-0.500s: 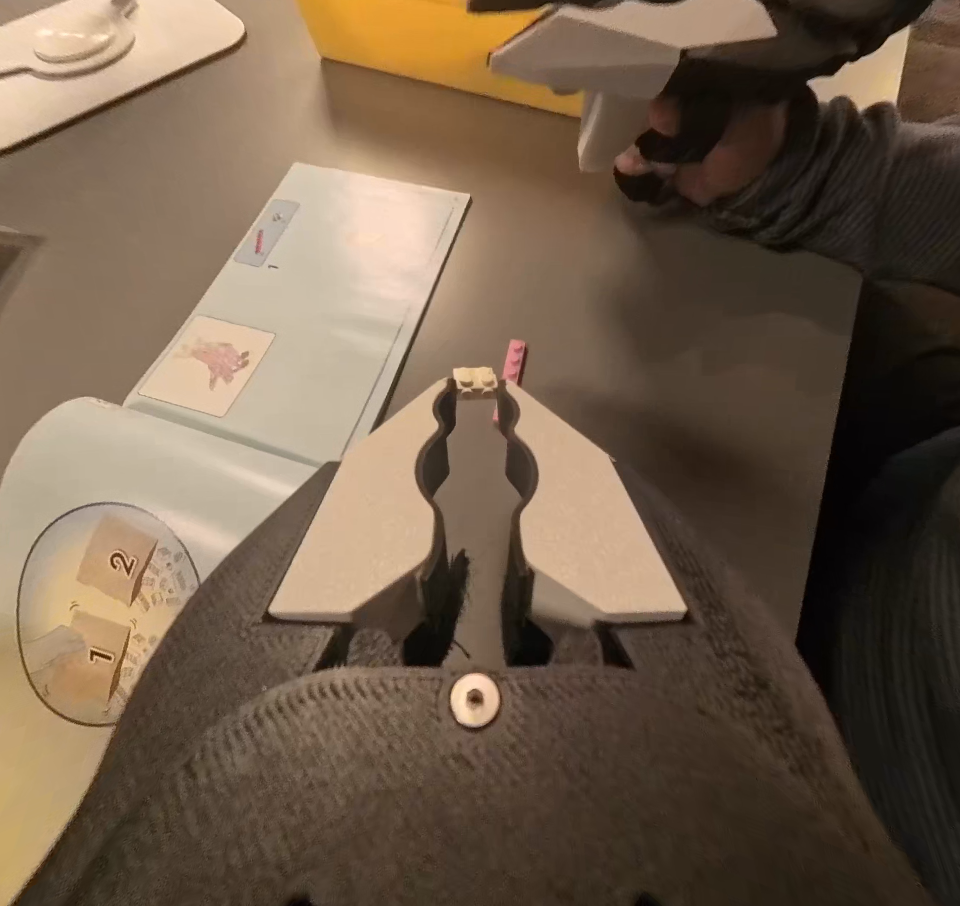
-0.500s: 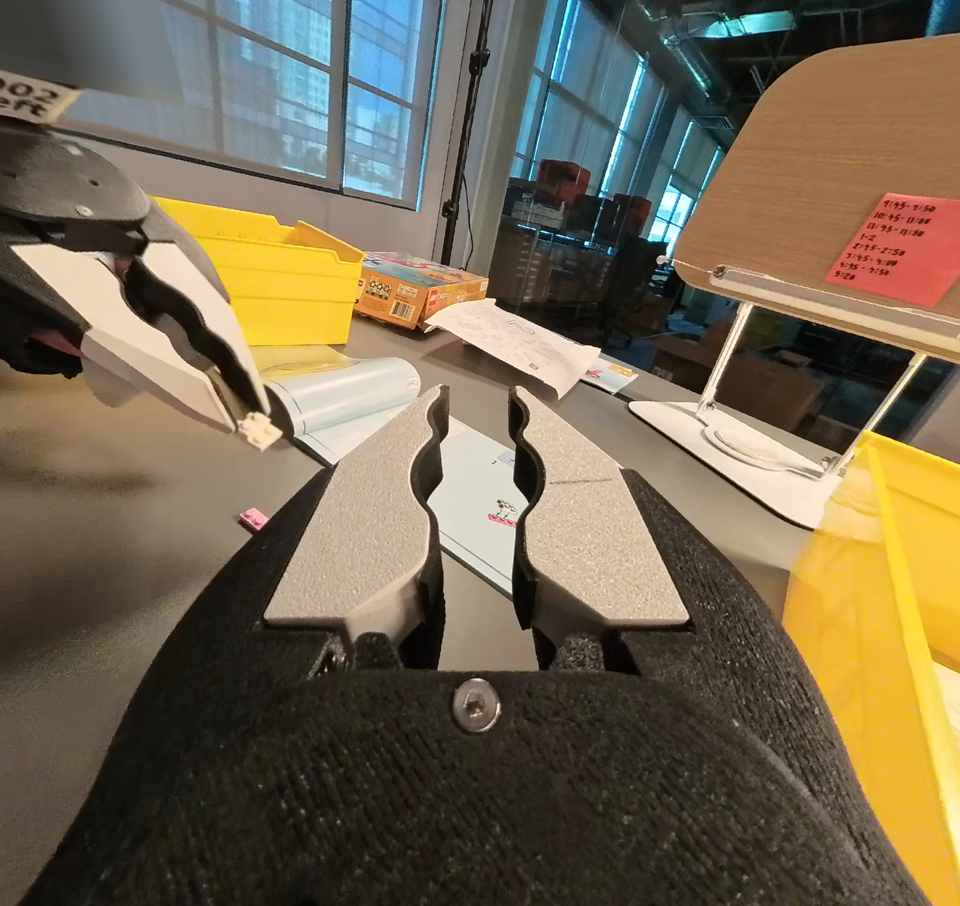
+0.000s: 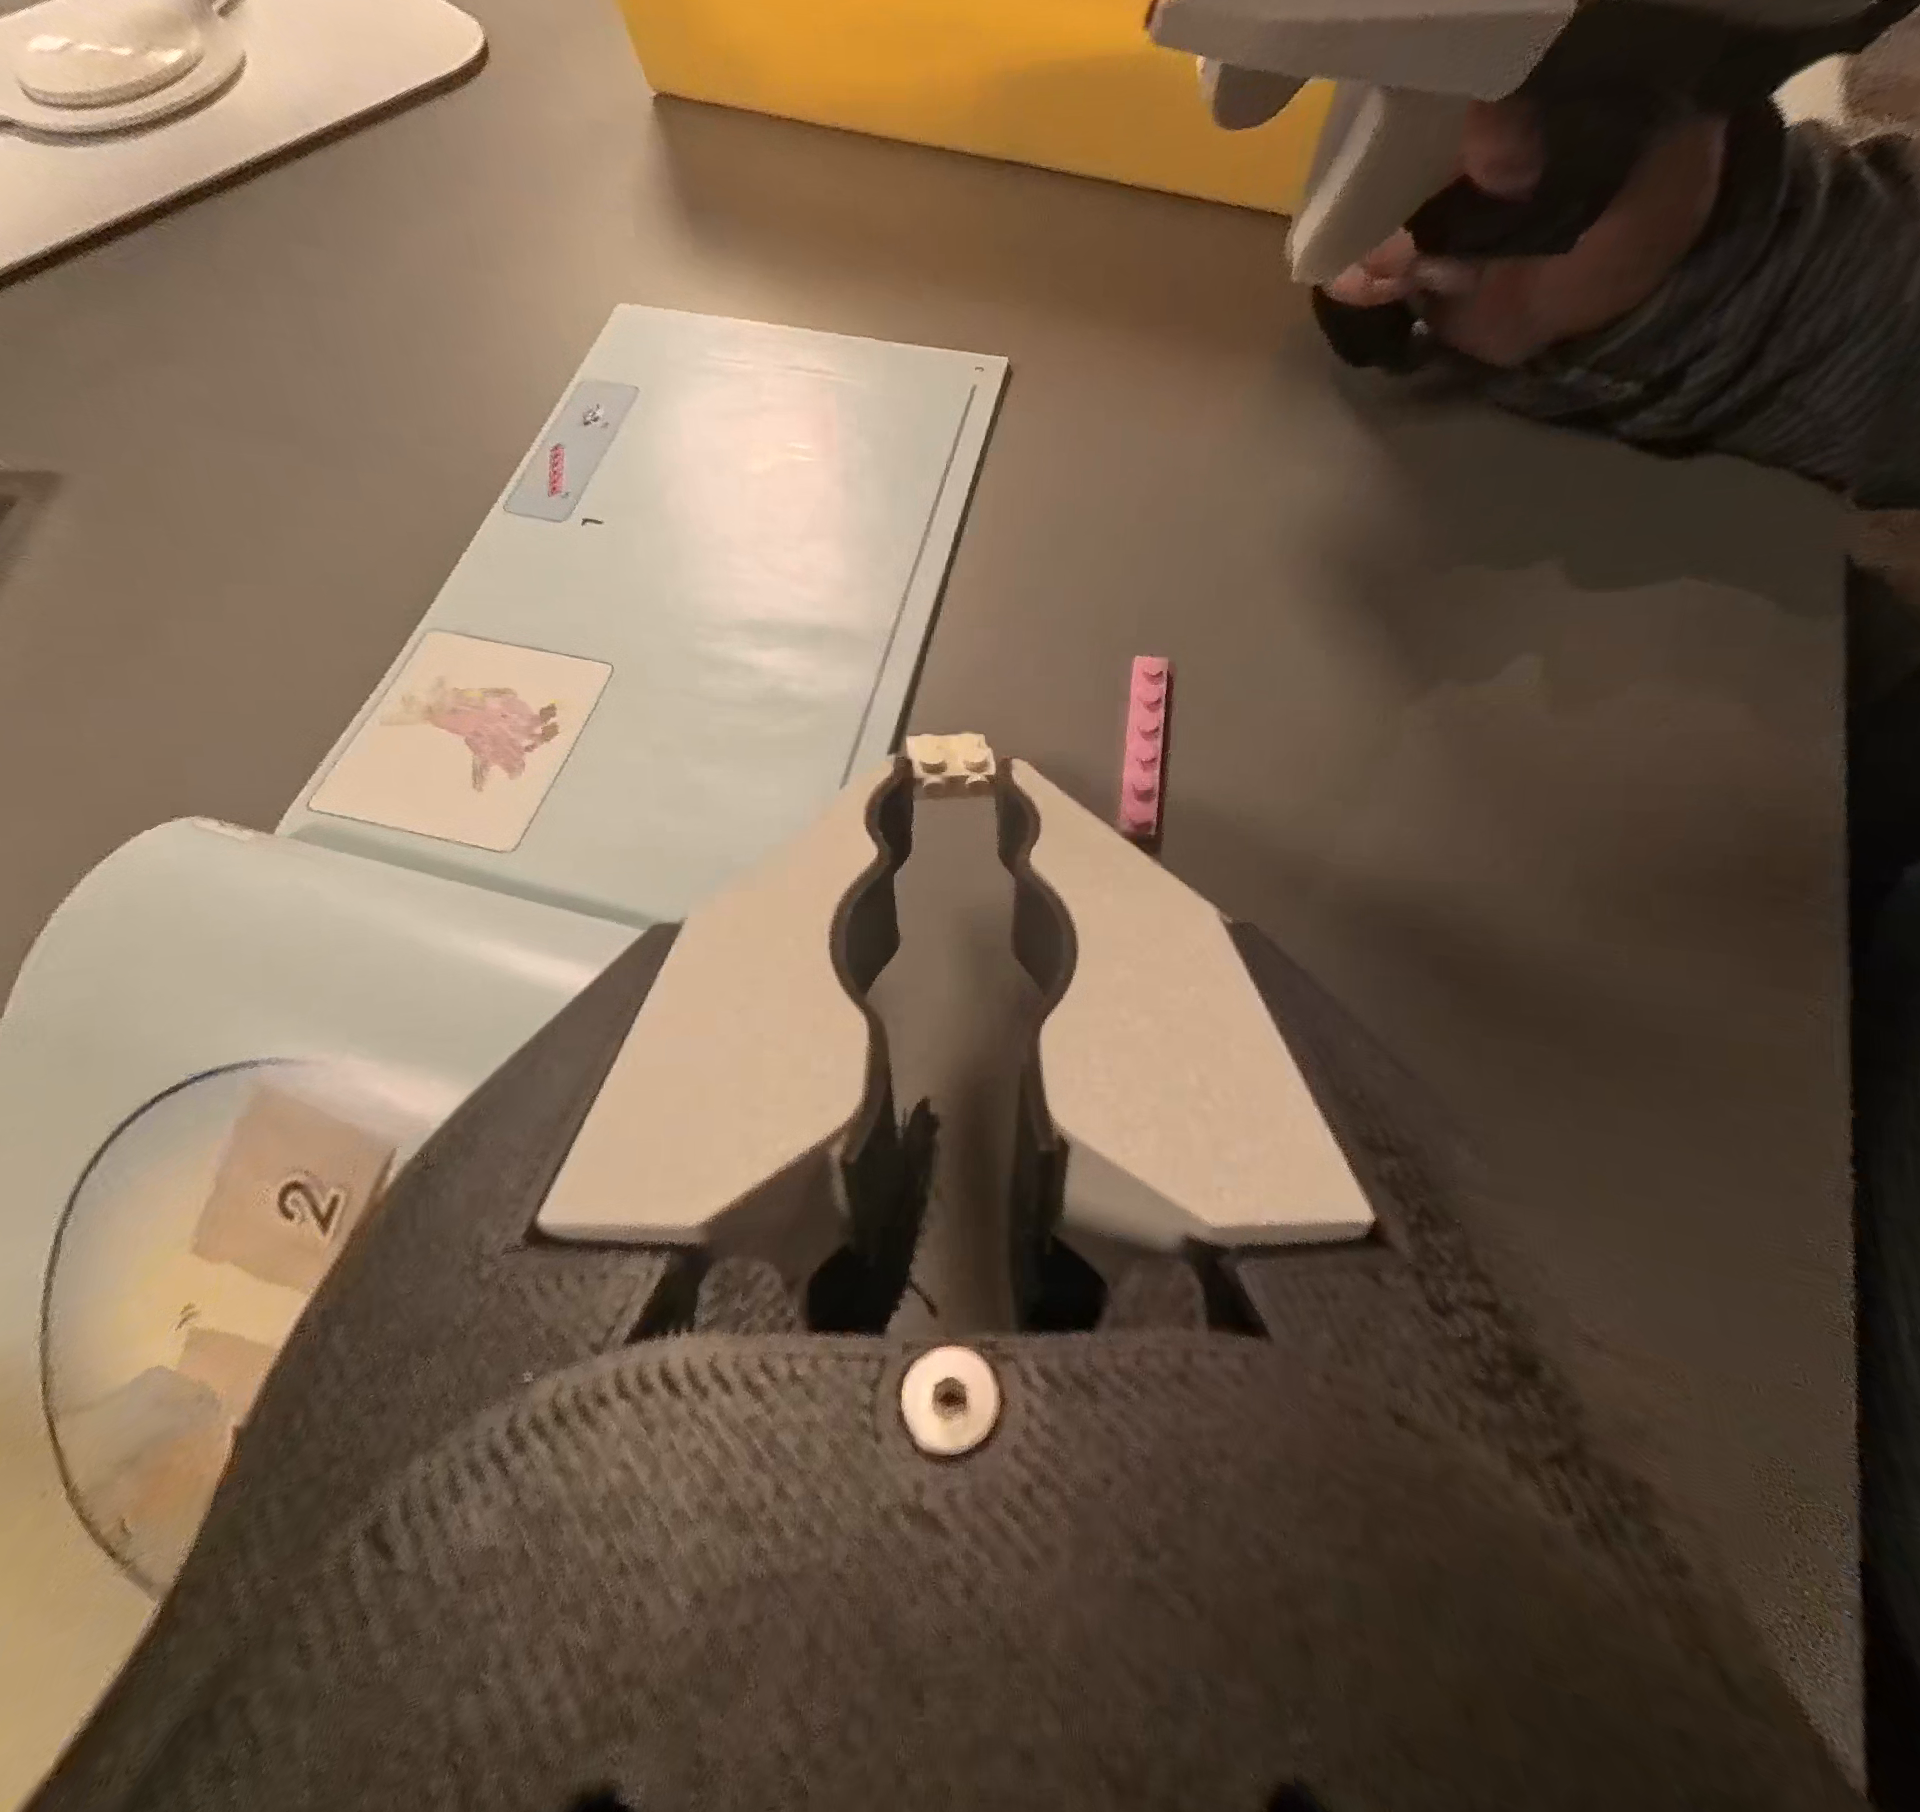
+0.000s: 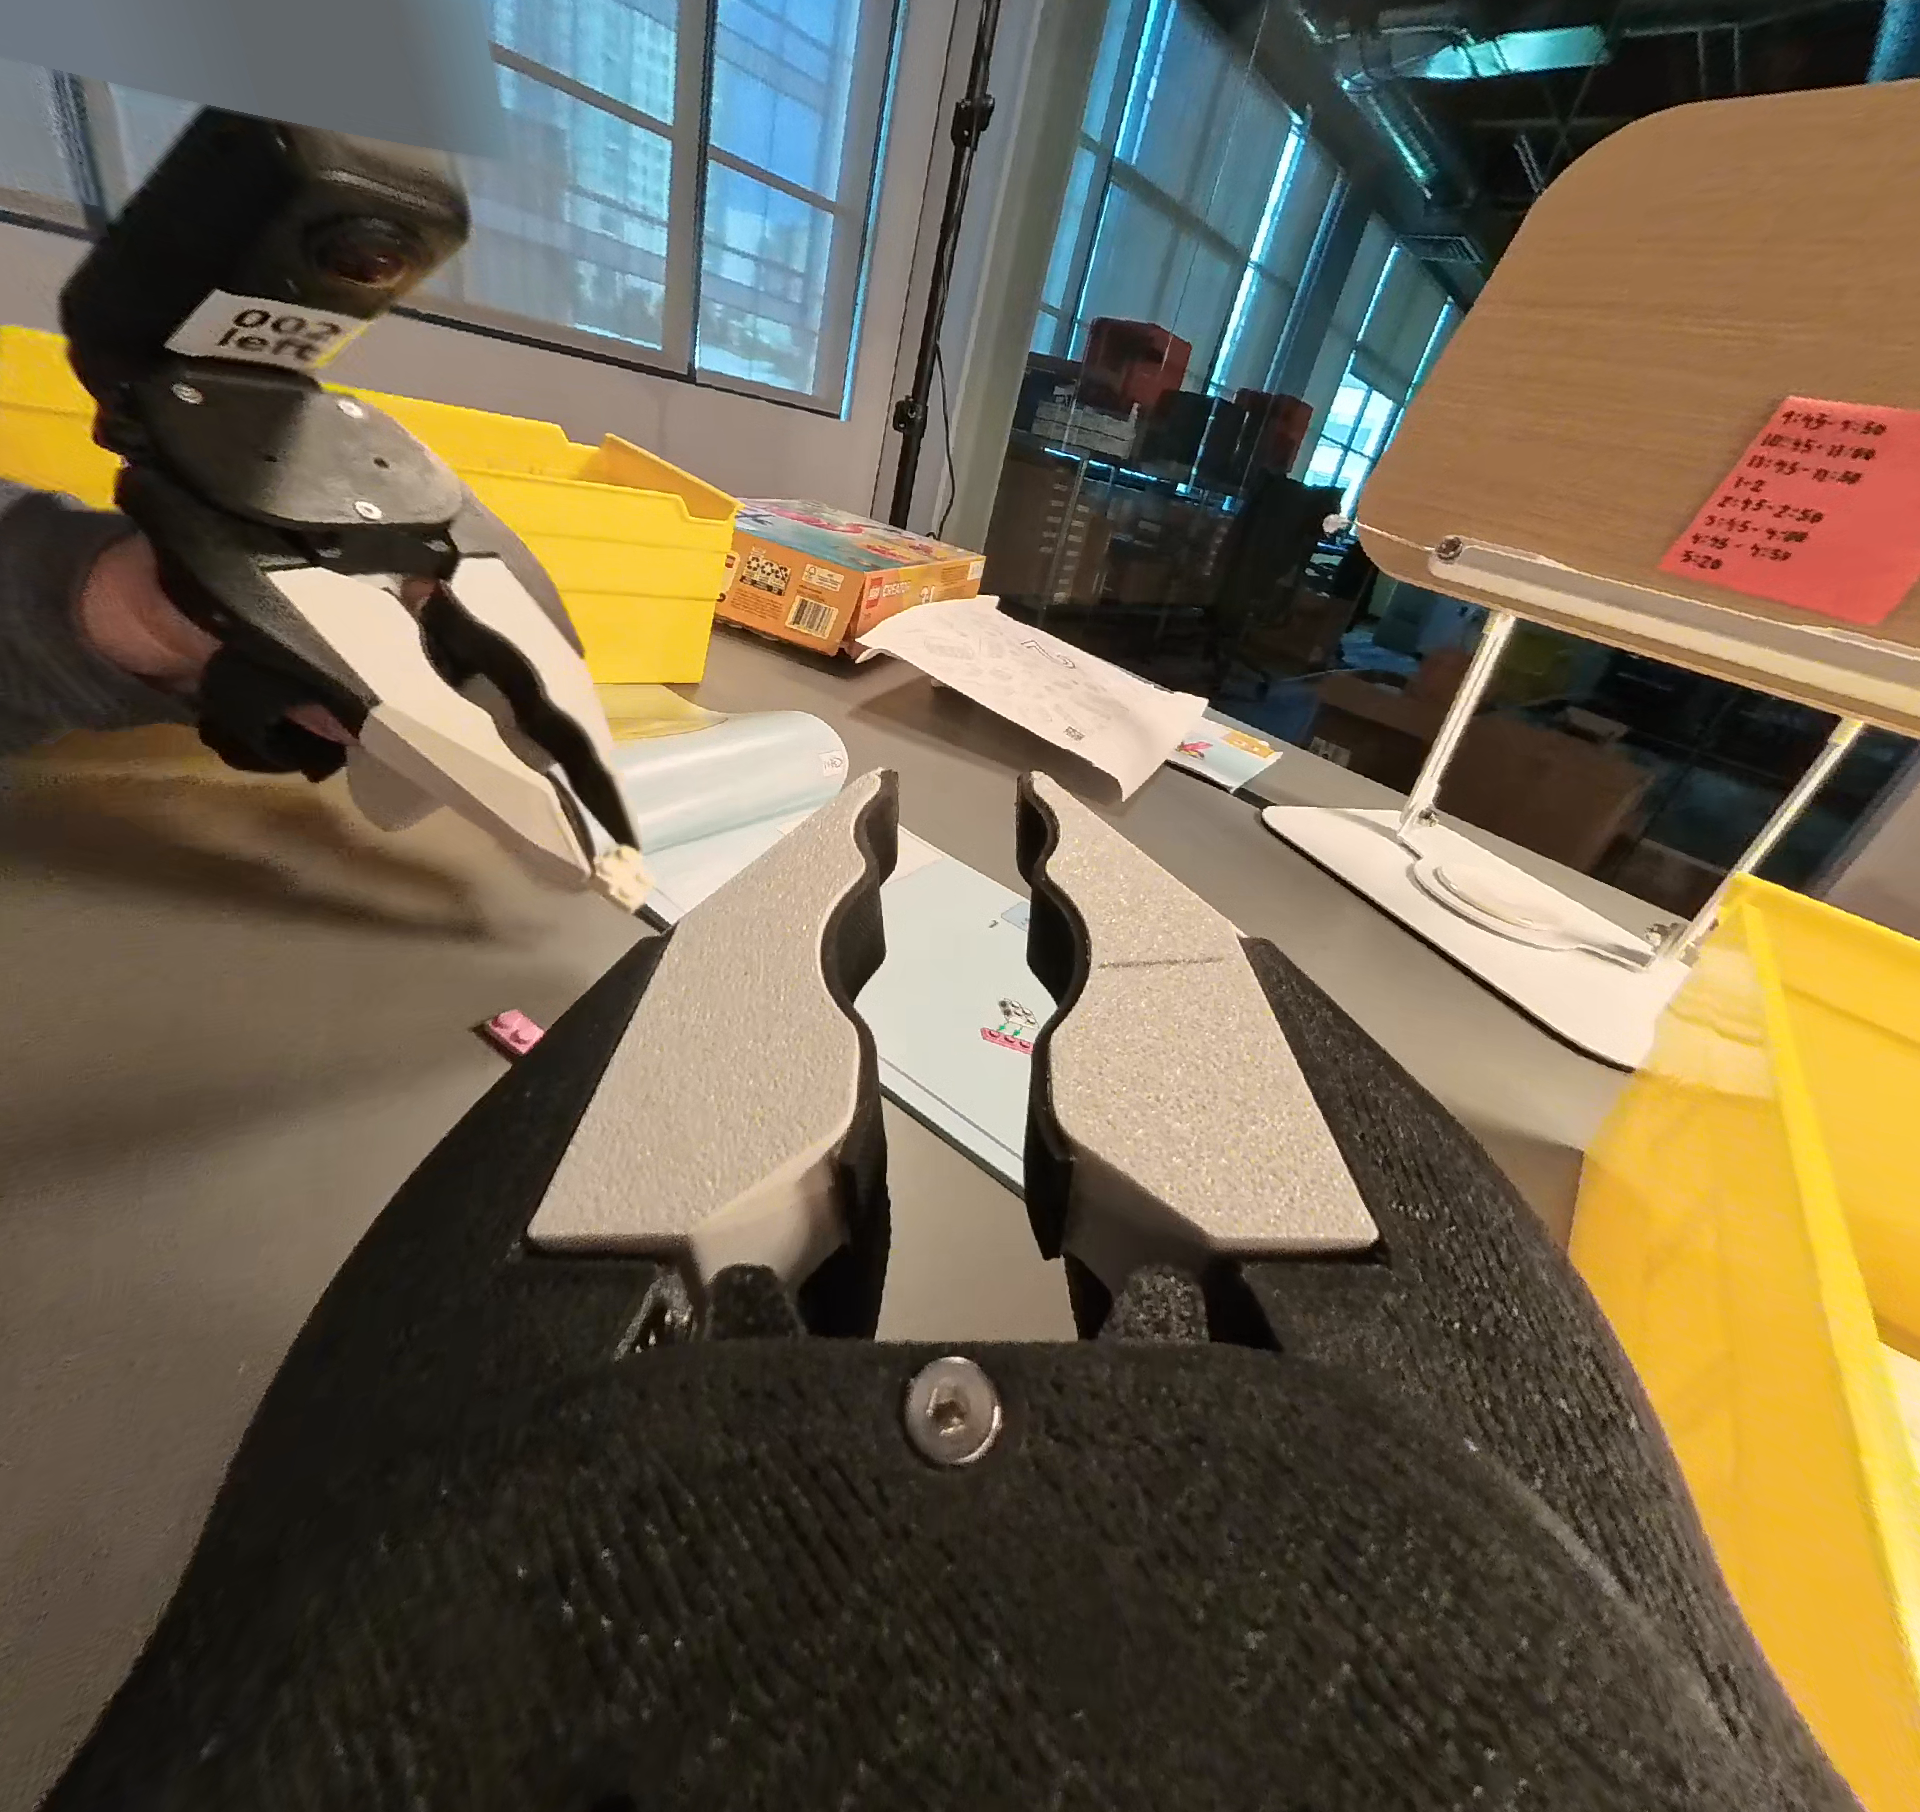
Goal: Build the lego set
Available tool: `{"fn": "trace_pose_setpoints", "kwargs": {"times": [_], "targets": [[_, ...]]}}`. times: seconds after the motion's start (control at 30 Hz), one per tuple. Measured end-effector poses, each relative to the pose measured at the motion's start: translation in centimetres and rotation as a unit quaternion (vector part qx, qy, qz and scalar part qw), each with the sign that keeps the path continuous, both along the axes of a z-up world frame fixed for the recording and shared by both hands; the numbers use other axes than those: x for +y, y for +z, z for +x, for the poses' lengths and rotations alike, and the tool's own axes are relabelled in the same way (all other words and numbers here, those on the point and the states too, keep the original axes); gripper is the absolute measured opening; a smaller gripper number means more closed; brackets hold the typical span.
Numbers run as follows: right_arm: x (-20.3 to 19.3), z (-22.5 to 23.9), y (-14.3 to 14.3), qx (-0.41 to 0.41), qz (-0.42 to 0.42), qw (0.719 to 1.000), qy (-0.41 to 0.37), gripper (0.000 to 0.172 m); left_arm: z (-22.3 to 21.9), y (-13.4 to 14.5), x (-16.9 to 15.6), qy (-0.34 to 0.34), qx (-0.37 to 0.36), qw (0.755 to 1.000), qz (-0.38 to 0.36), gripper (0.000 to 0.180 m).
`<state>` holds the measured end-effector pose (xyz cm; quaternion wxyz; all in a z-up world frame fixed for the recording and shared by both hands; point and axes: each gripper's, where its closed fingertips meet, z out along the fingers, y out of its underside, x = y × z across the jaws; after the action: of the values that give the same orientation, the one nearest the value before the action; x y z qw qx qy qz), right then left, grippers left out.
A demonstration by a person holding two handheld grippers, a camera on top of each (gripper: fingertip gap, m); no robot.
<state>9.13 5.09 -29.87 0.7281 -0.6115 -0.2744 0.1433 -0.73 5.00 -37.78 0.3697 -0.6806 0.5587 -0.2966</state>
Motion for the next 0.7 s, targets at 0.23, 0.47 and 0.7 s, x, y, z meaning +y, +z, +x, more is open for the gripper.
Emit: {"fn": "trace_pose_setpoints", "kwargs": {"times": [0.23, 0.47, 0.7], "targets": [[0.0, -0.3, -0.2, -0.002, -0.007, 1.0, 0.01, 0.022, 0.6, -0.2, -2.2, -0.045, -0.035, 0.998, -0.015, 0.015], [0.0, -0.8, -0.4, -0.016, -0.006, 1.0, 0.015, 0.021, 0.9, -0.4, -2.7, -0.051, -0.031, 0.997, -0.039, 0.015], [0.0, -0.4, -0.1, 0.002, -0.008, 1.0, 0.016, 0.021, 0.8, -0.7, -2.8, -0.052, -0.022, 0.997, -0.05, 0.015]]}}
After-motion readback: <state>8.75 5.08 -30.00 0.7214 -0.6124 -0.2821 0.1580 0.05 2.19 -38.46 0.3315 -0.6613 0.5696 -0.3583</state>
